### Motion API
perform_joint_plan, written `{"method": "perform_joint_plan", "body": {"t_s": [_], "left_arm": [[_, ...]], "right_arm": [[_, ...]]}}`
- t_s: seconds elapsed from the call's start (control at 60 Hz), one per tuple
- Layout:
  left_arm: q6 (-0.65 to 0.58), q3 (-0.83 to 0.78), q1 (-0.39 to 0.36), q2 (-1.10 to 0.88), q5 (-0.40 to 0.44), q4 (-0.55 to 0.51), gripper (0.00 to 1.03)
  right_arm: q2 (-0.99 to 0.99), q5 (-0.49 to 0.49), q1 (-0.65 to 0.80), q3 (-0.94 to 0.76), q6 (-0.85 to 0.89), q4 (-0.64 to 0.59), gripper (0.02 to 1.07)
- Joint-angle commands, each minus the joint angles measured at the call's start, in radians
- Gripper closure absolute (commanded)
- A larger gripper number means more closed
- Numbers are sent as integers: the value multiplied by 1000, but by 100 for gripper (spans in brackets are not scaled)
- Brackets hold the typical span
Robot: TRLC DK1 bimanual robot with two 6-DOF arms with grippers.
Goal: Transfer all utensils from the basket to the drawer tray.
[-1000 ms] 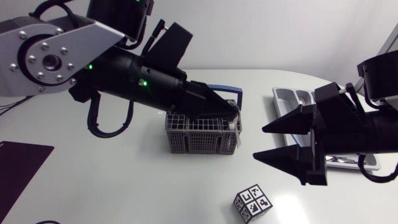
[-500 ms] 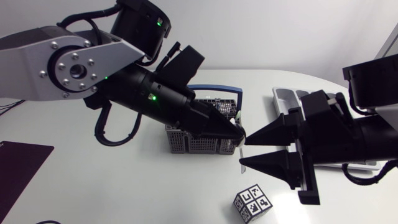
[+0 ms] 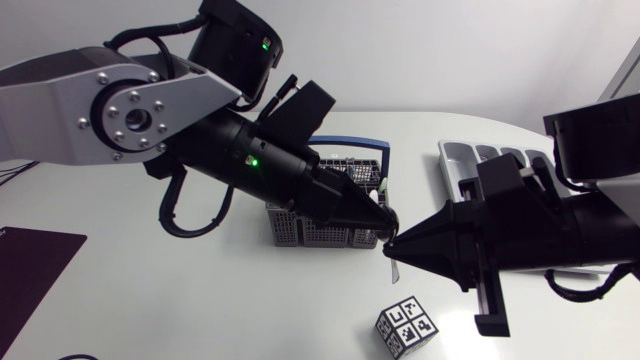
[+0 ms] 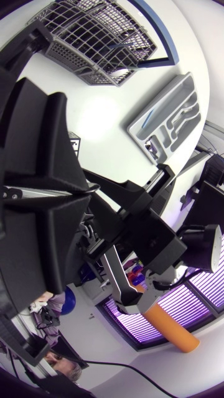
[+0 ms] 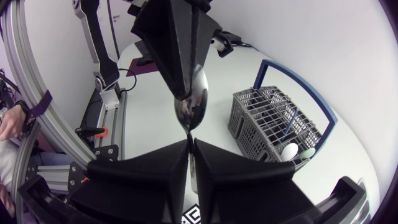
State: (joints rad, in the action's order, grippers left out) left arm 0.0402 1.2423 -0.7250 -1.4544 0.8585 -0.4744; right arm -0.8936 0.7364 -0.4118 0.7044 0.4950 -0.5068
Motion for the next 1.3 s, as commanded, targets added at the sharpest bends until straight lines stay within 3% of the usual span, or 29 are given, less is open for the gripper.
{"method": "perform_joint_plan", "body": {"t_s": [0.0,0.133,0.267,0.317,0.45,0.617,0.717,0.833,1.033,1.283], "left_arm": [[-16,19,-4,-14,20,-7,82],[-10,51,2,-20,19,-4,54],[-6,77,2,-27,-26,5,42],[-2,78,2,-29,-55,16,42],[9,77,-4,-44,-230,57,42],[6,69,-33,-78,-481,112,42],[4,78,-42,-110,-558,125,42],[1,97,-53,-144,-612,125,42],[-5,112,-62,-192,-665,131,42],[-6,146,-67,-245,-702,134,42]], "right_arm": [[8,-11,-4,-29,-15,-16,102],[19,-22,19,-37,16,-65,102],[32,-43,80,-46,79,-125,102],[32,-57,123,-48,112,-150,102],[32,-94,295,-48,231,-203,102],[10,-178,525,-69,378,-191,102],[4,-242,625,-97,445,-134,102],[-10,-304,751,-144,539,-26,102],[-126,-308,963,-154,689,114,102],[-306,-376,1056,-166,792,324,102]]}}
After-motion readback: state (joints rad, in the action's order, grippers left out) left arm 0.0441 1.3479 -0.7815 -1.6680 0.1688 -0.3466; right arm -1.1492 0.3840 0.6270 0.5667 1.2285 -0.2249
